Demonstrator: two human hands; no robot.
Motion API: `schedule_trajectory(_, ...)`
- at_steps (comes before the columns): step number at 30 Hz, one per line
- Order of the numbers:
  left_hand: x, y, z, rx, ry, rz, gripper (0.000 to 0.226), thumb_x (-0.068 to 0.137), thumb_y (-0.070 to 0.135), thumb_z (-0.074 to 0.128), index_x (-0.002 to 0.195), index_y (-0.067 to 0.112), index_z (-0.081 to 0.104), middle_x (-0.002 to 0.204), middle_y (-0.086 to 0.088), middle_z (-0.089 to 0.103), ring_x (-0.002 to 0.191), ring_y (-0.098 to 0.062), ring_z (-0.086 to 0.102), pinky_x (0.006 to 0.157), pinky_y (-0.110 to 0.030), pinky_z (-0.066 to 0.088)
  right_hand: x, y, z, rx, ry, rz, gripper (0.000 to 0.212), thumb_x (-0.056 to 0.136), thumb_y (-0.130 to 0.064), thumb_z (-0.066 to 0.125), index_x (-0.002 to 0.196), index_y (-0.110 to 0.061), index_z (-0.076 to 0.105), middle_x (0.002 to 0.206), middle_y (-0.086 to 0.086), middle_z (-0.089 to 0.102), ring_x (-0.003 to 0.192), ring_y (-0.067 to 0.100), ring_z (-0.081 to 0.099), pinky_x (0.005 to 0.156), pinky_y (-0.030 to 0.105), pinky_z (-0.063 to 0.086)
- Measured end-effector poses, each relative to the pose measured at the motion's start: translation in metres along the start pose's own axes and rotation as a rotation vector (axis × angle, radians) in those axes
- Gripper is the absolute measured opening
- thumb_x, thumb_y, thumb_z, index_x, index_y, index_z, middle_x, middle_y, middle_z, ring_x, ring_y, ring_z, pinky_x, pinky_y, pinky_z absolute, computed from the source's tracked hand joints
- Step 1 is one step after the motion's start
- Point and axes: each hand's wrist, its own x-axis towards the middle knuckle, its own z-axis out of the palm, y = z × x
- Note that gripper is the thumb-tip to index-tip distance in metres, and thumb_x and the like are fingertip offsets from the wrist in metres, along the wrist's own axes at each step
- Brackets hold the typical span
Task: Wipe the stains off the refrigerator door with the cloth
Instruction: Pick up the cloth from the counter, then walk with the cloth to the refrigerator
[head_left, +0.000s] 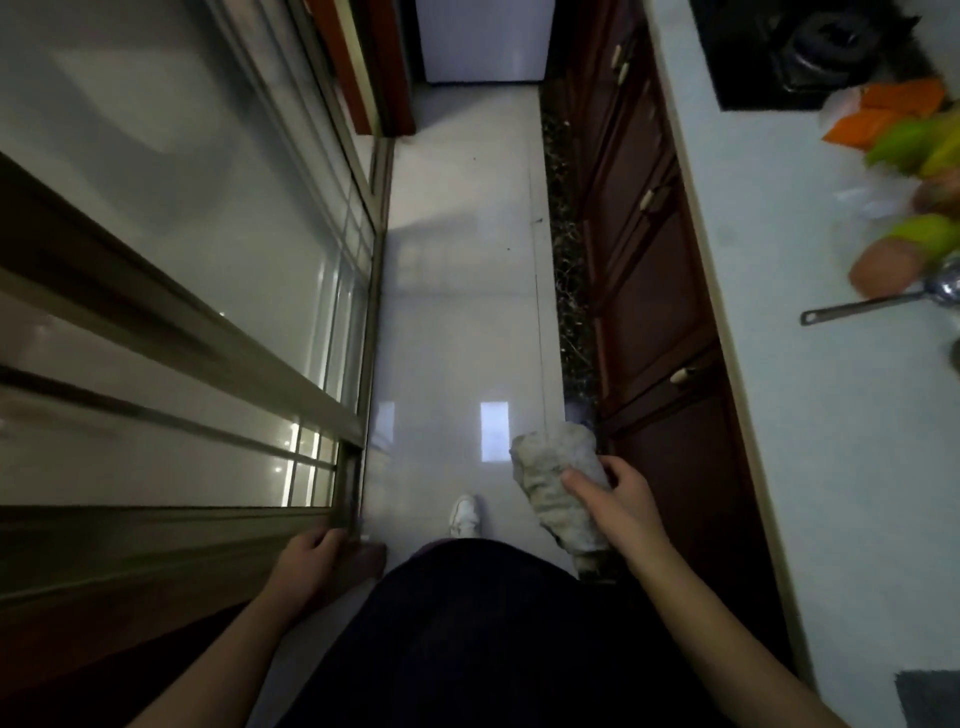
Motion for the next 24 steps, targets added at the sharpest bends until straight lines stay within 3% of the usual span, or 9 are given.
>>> schedule_trajectory(3, 0.024, 0.006, -0.007, -0.029, -0.027, -0.045, 0.029, 0.099, 0.022, 0.054, 0.081, 0.01, 0.073, 0.093, -0.023, 0.074, 0.09, -0.037, 0.069, 0.084, -0.046, 0.053, 0.015, -0.019, 0.012, -0.043, 0.021, -0.007, 0.046, 0.081, -0.031, 0.083, 0.121, -0.015, 0.066, 0.111, 0.004, 0.071, 0.098, 0.02, 0.069, 0.091, 0.043, 0.059)
schedule_trajectory(5, 0.04, 0.024, -0.009, 0.004, -0.061, -0.046, 0.03, 0.099, 0.023, 0.053, 0.077, 0.011, 0.069, 0.09, -0.023, 0.073, 0.089, -0.038, 0.069, 0.074, -0.041, 0.051, 0.024, -0.031, 0.016, -0.042, 0.033, -0.011, 0.046, 0.081, -0.031, 0.083, 0.121, -0.017, 0.065, 0.11, 0.002, 0.07, 0.097, 0.018, 0.068, 0.09, 0.042, 0.059)
schedule_trajectory(8, 0.045, 0.075, -0.015, -0.035, -0.107, 0.011, 0.025, 0.099, 0.018, 0.052, 0.087, 0.005, 0.068, 0.081, -0.014, 0.068, 0.074, -0.029, 0.063, 0.062, -0.03, 0.046, 0.036, -0.046, 0.016, -0.032, 0.072, -0.007, 0.048, 0.081, -0.033, 0.083, 0.122, -0.019, 0.063, 0.11, 0.0, 0.067, 0.098, 0.018, 0.067, 0.092, 0.041, 0.058)
schedule_trajectory(13, 0.08, 0.138, -0.026, -0.048, -0.15, 0.125, 0.022, 0.099, 0.016, 0.052, 0.088, 0.006, 0.069, 0.084, -0.015, 0.072, 0.071, -0.025, 0.064, 0.071, -0.035, 0.051, 0.07, -0.063, 0.01, 0.001, 0.115, 0.031, 0.048, 0.08, -0.032, 0.085, 0.12, -0.015, 0.066, 0.11, 0.004, 0.071, 0.096, 0.02, 0.07, 0.089, 0.044, 0.06)
schedule_trajectory(18, 0.129, 0.182, -0.042, -0.022, -0.136, 0.086, 0.023, 0.1, 0.016, 0.051, 0.092, 0.005, 0.069, 0.085, -0.015, 0.071, 0.066, -0.023, 0.063, 0.058, -0.027, 0.045, 0.129, -0.09, 0.002, -0.009, 0.125, 0.072, 0.048, 0.079, -0.031, 0.085, 0.119, -0.013, 0.065, 0.108, 0.006, 0.071, 0.095, 0.022, 0.07, 0.09, 0.045, 0.059)
schedule_trajectory(24, 0.175, 0.217, -0.073, -0.023, -0.083, -0.036, 0.029, 0.099, 0.012, 0.049, 0.074, 0.012, 0.063, 0.074, -0.012, 0.065, 0.067, -0.026, 0.061, 0.052, -0.026, 0.041, 0.223, -0.163, 0.01, -0.023, 0.038, 0.037, 0.047, 0.081, -0.026, 0.084, 0.121, -0.013, 0.063, 0.112, 0.008, 0.069, 0.096, 0.023, 0.067, 0.081, 0.033, 0.056)
